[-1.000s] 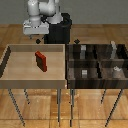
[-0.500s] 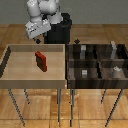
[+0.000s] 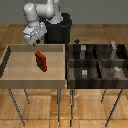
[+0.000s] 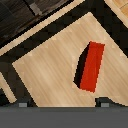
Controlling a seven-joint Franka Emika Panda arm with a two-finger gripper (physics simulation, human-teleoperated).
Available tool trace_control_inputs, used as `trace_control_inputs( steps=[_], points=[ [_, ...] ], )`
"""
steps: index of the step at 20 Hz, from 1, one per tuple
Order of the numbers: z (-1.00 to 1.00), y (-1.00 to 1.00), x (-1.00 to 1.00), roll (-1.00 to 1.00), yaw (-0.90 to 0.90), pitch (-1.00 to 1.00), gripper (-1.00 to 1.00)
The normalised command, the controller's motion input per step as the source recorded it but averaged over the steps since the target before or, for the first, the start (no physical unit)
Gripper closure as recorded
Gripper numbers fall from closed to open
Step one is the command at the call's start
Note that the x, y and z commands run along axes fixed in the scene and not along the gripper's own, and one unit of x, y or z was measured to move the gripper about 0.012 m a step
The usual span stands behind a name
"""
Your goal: Place the box of cereal into the appropriate compartment.
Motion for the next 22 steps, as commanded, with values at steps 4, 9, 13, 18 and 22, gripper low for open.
trace_control_inputs(
  steps=[4,9,13,18,22],
  points=[
    [0.0,0.0,0.5,0.0,0.0,0.0,-1.0],
    [0.0,0.0,0.4,0.0,0.0,0.0,-1.0],
    [-0.25,0.25,0.25,0.0,0.0,0.0,-1.0],
    [-0.8,0.0,0.0,0.0,0.0,0.0,-1.0],
    [-1.0,0.0,0.0,0.0,0.0,0.0,-1.0]
  ],
)
